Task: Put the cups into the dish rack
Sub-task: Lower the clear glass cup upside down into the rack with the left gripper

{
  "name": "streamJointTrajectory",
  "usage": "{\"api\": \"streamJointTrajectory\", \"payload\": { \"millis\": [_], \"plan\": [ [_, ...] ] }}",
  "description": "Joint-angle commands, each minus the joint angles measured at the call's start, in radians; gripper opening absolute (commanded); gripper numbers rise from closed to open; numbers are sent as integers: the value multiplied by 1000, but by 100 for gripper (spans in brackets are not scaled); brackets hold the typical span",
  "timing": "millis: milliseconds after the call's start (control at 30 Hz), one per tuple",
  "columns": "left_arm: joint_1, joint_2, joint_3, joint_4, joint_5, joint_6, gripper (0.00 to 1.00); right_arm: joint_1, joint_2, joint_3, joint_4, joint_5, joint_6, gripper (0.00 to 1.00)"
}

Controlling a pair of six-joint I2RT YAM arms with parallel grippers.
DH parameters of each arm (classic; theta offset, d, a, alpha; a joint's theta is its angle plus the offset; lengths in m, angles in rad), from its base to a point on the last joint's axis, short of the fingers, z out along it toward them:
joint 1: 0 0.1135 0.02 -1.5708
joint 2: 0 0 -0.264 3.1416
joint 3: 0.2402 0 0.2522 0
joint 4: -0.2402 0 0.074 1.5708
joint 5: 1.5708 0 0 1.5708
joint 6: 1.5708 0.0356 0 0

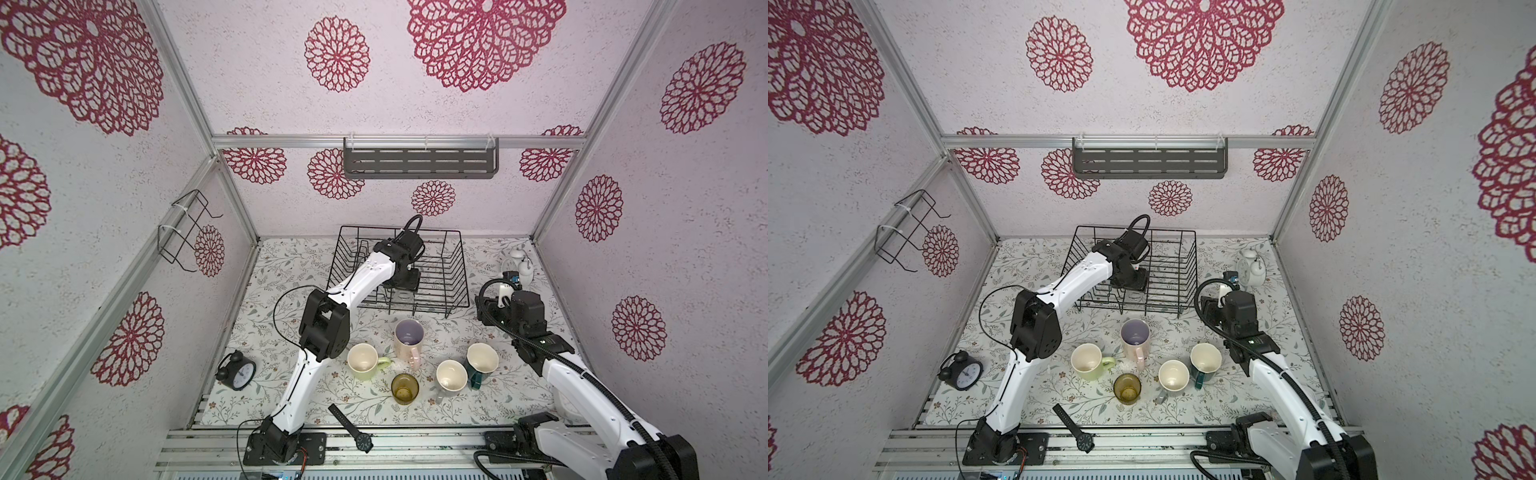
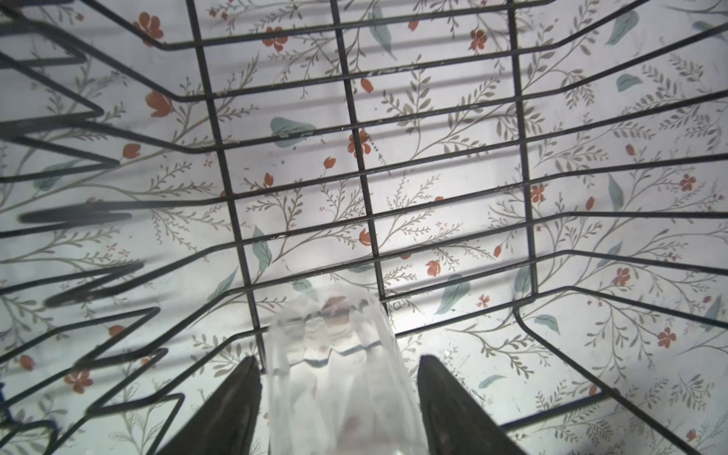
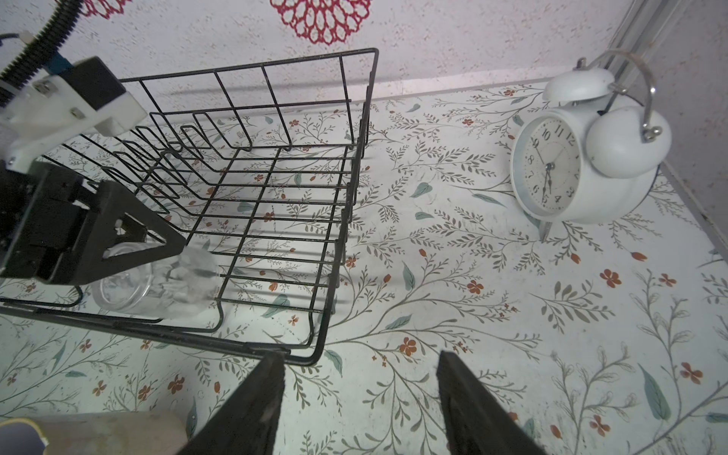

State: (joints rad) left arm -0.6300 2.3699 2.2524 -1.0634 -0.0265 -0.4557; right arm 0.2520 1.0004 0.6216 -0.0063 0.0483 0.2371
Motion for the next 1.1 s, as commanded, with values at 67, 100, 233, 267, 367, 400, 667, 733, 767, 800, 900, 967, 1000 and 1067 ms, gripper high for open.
{"api": "streamJointTrajectory", "payload": {
  "millis": [67, 100, 233, 267, 367, 400, 667, 733, 767, 800, 900, 967, 1000, 1067],
  "plan": [
    [7, 46, 24, -5, 33, 2, 68, -4, -15, 27, 0, 1, -6, 65],
    [7, 49, 21, -7, 31, 2, 68, -5, -14, 27, 0, -1, -6, 65],
    [7, 54, 21, -16, 24, 2, 69, -5, -9, 27, 3, -1, -8, 65],
    [7, 52, 19, -15, 17, 3, 70, -4, -8, 27, 4, -4, -8, 65],
    [7, 37, 10, 2, -8, 6, 72, -4, -8, 27, 5, -3, -8, 65],
    [9, 34, 11, 6, -17, 8, 72, -4, -7, 26, 6, -2, -8, 65],
    [15, -5, 14, -3, -13, 11, 81, -5, -10, 24, -4, -4, -17, 65],
    [11, -24, 0, -15, 6, 10, 86, -6, -10, 26, -7, -3, -23, 65],
    [5, -35, -13, -19, 1, 8, 90, -6, -11, 26, -9, -3, -25, 65],
    [1, -43, -26, -21, -10, 5, 93, -6, -11, 26, -9, -4, -26, 65],
    [-12, -63, -65, -20, -40, -2, 95, -6, -6, 24, -5, -5, -27, 65],
    [-17, -66, -82, -20, -55, -13, 95, -6, 2, 27, 0, -9, -28, 65],
    [-17, -65, -88, -18, -59, -16, 95, -5, 5, 28, 0, -13, -27, 65],
    [-20, -57, -96, -13, -54, -22, 93, -6, 8, 30, 1, -16, -26, 65]
  ]
}}
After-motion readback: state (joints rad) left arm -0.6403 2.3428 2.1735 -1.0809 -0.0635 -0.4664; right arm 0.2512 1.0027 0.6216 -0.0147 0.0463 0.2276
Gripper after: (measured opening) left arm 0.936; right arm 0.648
